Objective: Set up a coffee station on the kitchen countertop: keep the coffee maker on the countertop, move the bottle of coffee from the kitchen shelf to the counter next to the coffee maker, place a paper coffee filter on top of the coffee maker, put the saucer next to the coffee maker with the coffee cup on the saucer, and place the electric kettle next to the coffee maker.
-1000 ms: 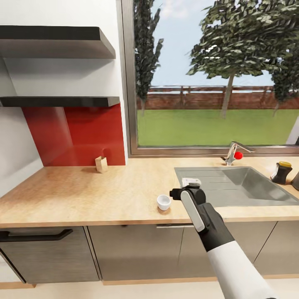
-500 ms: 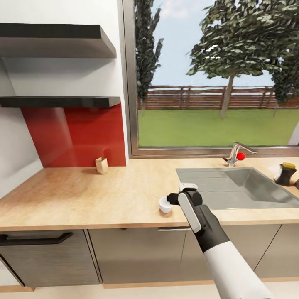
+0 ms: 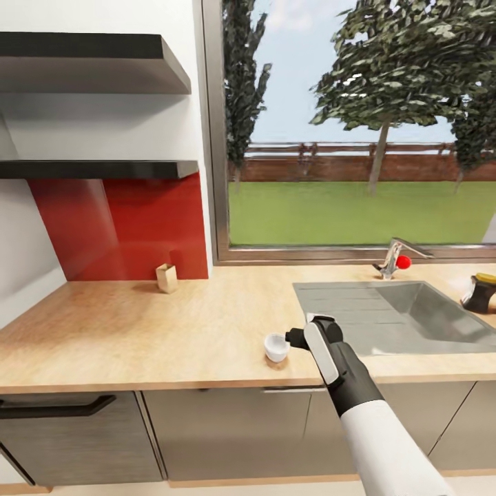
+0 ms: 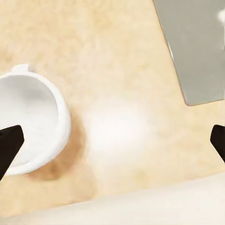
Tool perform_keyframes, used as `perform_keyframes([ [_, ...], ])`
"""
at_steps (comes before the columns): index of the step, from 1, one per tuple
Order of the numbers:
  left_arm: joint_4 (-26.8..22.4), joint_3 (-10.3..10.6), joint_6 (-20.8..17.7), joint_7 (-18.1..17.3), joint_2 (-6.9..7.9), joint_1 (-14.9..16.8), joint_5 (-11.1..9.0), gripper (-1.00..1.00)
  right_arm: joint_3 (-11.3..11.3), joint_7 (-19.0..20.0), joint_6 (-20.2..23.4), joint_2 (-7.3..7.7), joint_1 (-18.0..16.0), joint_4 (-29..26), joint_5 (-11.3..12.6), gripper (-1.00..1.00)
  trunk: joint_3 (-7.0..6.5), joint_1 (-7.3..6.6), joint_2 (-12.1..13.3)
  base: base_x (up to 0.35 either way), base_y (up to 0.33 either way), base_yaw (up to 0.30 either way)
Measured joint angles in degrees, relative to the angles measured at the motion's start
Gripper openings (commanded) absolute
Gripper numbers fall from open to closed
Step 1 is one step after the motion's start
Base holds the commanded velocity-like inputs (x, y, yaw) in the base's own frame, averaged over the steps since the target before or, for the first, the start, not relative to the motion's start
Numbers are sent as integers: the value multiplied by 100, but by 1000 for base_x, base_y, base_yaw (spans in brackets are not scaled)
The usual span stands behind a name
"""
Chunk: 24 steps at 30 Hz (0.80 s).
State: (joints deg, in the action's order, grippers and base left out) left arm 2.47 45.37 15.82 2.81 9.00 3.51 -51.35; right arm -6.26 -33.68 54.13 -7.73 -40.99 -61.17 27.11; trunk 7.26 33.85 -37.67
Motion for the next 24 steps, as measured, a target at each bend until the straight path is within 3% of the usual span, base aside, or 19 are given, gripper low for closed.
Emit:
perform_keyframes([
  [4,0,0,0,0,-1,-3,0,100,1,0,0,-5,0,100,0,100,0,1,0,252,0,0],
  [24,0,0,0,9,-1,-12,0,100,2,6,0,-11,0,376,3,100,0,3,1,69,58,0],
])
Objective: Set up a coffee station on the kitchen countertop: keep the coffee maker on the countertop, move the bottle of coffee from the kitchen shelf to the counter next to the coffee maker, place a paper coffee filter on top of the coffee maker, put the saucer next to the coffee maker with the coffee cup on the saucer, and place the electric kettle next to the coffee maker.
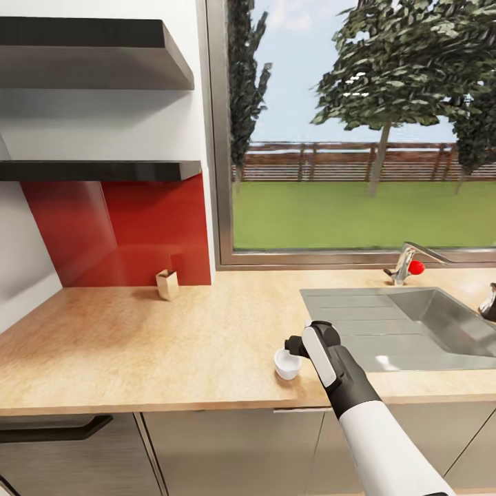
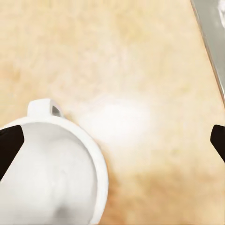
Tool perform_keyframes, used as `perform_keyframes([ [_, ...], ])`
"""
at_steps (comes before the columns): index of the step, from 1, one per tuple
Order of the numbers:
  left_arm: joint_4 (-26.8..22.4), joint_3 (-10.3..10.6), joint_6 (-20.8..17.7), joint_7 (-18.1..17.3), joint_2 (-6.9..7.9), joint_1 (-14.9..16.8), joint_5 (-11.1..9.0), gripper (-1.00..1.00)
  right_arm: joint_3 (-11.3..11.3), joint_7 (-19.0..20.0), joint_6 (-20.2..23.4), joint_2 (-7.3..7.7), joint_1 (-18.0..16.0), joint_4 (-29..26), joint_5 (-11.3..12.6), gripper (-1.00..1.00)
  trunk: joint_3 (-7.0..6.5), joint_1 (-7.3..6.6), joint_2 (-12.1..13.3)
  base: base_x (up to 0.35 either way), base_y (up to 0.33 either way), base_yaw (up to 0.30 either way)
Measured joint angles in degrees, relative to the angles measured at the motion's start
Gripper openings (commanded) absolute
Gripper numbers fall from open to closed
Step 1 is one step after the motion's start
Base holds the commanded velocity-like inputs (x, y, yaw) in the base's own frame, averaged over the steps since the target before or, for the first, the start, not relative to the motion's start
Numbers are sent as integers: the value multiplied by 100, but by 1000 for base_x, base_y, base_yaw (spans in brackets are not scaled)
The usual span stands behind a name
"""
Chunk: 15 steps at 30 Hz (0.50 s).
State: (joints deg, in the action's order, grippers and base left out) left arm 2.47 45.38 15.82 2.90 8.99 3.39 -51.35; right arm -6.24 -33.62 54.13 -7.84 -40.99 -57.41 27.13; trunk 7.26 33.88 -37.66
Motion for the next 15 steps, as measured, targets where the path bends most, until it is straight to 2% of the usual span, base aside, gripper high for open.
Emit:
perform_keyframes([
  [8,0,0,0,0,0,0,0,100,0,-2,-5,-9,0,23,-10,100,0,0,0,2,2,0],
  [15,0,0,0,0,0,0,0,100,2,3,-12,-9,0,400,12,100,0,0,0,0,0,0],
])
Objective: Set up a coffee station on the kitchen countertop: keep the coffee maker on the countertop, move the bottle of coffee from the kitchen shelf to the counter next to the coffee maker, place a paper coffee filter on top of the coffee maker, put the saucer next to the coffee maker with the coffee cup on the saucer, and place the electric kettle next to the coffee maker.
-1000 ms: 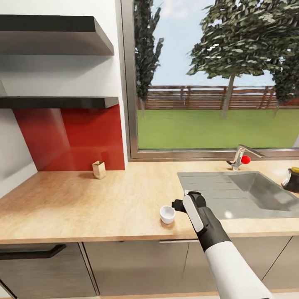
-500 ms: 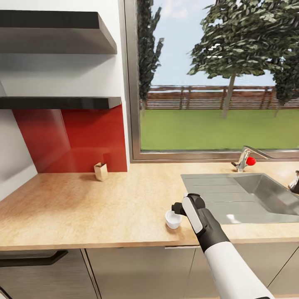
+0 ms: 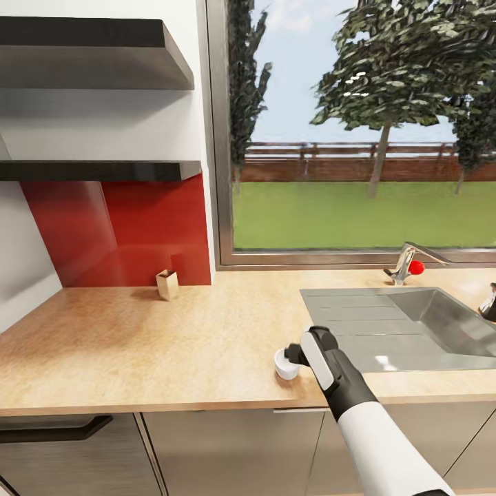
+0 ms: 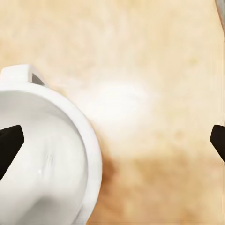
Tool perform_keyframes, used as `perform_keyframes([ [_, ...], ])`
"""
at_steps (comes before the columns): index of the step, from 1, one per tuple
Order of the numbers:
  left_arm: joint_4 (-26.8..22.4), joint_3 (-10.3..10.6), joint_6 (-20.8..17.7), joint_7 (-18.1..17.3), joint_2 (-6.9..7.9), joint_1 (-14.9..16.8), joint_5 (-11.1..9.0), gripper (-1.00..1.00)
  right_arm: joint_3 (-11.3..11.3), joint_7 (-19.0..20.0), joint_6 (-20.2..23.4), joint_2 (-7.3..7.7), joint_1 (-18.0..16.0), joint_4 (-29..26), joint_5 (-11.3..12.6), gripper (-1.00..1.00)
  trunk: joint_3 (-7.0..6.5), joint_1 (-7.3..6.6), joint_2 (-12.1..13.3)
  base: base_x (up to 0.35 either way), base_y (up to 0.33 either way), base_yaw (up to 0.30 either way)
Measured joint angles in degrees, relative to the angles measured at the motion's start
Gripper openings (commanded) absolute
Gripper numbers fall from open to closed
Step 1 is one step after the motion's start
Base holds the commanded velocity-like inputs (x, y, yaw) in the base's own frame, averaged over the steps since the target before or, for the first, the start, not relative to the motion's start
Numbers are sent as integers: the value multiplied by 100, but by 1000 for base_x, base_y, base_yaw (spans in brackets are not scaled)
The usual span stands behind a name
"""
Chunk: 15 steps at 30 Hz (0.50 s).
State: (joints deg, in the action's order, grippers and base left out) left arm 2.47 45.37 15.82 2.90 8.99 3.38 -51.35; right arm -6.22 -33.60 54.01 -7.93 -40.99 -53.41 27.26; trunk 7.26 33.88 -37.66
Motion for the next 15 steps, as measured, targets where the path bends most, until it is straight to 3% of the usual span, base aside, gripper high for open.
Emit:
perform_keyframes([
  [15,0,0,0,0,0,0,0,100,0,0,3,0,0,62,-1,100,0,0,0,0,0,0],
])
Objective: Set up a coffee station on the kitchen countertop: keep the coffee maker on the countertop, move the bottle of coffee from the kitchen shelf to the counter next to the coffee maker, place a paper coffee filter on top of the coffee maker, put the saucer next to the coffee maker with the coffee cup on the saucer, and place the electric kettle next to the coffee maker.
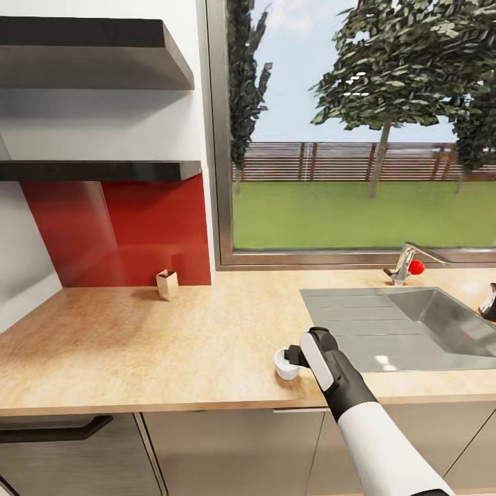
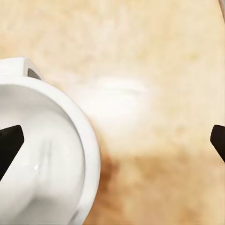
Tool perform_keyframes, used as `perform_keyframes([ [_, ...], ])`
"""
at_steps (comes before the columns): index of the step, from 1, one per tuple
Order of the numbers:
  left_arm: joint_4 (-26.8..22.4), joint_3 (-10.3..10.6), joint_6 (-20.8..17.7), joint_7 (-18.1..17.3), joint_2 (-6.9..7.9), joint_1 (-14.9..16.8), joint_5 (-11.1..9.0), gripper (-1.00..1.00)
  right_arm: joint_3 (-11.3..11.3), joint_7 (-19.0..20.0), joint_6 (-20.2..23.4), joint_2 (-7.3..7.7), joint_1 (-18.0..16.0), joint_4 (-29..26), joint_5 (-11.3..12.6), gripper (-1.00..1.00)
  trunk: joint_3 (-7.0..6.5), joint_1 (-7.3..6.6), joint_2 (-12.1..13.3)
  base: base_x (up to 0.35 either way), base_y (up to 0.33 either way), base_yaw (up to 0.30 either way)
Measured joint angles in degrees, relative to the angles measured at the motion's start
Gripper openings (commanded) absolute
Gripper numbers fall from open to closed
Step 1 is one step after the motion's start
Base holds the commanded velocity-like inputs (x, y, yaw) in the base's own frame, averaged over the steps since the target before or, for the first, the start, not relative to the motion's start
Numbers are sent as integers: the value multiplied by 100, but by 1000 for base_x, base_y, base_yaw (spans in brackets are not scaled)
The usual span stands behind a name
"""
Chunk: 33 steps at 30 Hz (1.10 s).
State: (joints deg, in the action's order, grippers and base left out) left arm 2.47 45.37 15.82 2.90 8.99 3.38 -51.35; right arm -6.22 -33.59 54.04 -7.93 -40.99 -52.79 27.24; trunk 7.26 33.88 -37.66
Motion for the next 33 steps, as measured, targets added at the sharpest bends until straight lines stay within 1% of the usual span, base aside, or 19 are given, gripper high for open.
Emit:
perform_keyframes([
  [5,0,1,0,0,0,0,0,100,0,0,0,0,0,19,-8,100,0,0,0,0,0,0],
  [10,0,0,0,0,0,0,0,100,1,0,-7,0,0,218,0,100,0,0,0,0,0,0],
  [14,0,0,0,0,0,-2,0,100,1,0,-8,0,0,271,2,100,0,0,0,0,0,0],
  [33,0,0,0,2,0,-30,0,100,1,0,-9,3,0,292,-9,100,0,0,0,0,0,0],
])
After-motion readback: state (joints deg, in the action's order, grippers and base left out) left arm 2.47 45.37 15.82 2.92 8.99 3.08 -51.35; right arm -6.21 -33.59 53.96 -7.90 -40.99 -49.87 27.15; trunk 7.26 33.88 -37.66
